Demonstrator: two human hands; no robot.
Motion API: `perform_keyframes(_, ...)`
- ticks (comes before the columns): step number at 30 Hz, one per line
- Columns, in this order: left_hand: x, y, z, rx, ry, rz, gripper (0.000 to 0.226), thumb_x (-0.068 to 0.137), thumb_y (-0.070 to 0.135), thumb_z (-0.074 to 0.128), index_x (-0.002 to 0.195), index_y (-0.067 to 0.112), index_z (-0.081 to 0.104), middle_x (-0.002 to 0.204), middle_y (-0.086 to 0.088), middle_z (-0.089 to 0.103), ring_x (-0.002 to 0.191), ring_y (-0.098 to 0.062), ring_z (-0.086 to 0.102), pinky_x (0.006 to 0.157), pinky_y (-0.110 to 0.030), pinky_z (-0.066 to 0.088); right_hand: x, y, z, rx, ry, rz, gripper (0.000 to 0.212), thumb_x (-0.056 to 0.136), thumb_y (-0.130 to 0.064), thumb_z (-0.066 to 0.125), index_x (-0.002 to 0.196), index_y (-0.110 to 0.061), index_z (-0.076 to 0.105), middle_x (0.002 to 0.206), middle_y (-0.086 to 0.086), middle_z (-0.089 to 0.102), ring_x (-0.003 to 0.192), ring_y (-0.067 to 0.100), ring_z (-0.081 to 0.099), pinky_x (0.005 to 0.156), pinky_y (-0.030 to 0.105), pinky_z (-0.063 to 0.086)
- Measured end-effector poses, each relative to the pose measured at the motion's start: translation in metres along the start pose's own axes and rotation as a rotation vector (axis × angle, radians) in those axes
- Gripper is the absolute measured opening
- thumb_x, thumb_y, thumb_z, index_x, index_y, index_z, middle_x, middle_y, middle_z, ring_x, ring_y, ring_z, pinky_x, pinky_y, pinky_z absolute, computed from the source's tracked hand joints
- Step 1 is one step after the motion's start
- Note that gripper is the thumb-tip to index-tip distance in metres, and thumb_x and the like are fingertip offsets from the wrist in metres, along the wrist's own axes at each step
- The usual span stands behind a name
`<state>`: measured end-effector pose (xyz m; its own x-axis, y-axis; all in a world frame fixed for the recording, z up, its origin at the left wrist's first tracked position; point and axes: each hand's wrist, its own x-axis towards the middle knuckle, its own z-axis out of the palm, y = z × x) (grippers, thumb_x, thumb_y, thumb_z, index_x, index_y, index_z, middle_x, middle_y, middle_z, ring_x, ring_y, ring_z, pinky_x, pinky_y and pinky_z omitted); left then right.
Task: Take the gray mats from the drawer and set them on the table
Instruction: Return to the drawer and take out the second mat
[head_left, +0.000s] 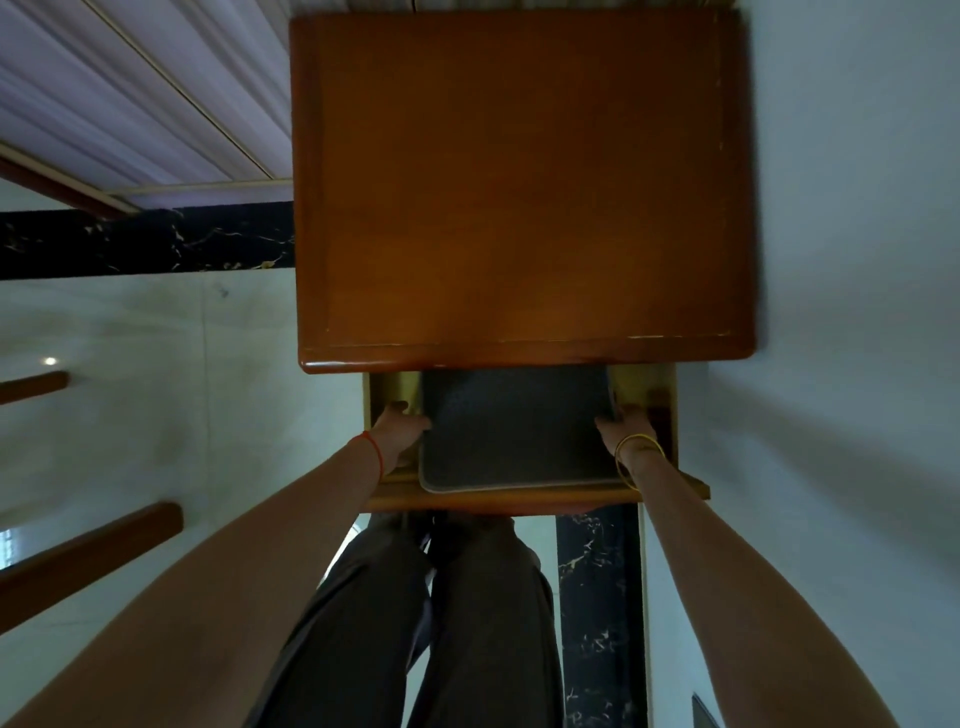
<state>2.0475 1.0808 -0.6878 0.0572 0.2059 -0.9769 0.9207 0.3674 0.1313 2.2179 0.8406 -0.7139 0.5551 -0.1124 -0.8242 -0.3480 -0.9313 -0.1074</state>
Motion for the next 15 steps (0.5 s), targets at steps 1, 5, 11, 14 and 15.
perform_keyframes(1,0.001,-0.001,0.000,-0.029,-0.012,-0.010,0.061,0.094,0.017,0.061,0.147,0.016,0.030,0.142,-0.015,0.047,0.129,-0.037,0.049,0.106,-0.048,0.044,-0.003,-0.001,-0.002,0.015,-0.003,0.014,0.032,0.092,-0.029,0.056,0.111,-0.002,0.056,0.094,0.015,0.060,0.092,0.031,0.059,0.083,0.039,0.049)
perform_keyframes(5,0.003,-0.007,-0.002,-0.076,0.015,-0.007,0.033,0.094,0.009,0.060,0.123,0.011,0.046,0.120,-0.013,0.056,0.107,-0.030,0.059,0.098,-0.041,0.051,-0.002,0.001,-0.011,0.045,0.011,0.062,0.033,0.092,-0.026,0.058,0.109,0.002,0.061,0.110,0.021,0.063,0.098,0.035,0.058,0.083,0.038,0.045)
perform_keyframes(11,-0.019,-0.015,-0.014,-0.187,-0.040,0.026,0.014,0.089,-0.001,0.059,0.089,0.011,0.051,0.087,-0.013,0.056,0.074,-0.020,0.055,0.074,-0.030,0.050,-0.029,0.003,-0.028,0.202,-0.019,0.036,0.042,0.091,-0.024,0.060,0.125,-0.001,0.054,0.122,0.020,0.058,0.113,0.038,0.055,0.098,0.044,0.044)
perform_keyframes(14,-0.044,-0.018,-0.019,-0.209,-0.133,0.086,0.022,0.087,-0.002,0.059,0.103,0.013,0.059,0.102,-0.016,0.060,0.084,-0.023,0.060,0.079,-0.036,0.050,-0.055,0.006,-0.033,0.200,-0.010,-0.029,0.037,0.092,-0.024,0.057,0.124,-0.006,0.055,0.121,0.020,0.059,0.111,0.038,0.056,0.098,0.046,0.045)
perform_keyframes(15,-0.057,-0.019,-0.020,-0.214,-0.140,0.100,0.028,0.087,-0.002,0.058,0.110,0.015,0.061,0.105,-0.013,0.062,0.089,-0.024,0.062,0.080,-0.037,0.052,-0.067,0.008,-0.035,0.197,-0.007,-0.042,0.034,0.093,-0.023,0.056,0.123,-0.006,0.055,0.119,0.019,0.059,0.111,0.038,0.055,0.098,0.046,0.045)
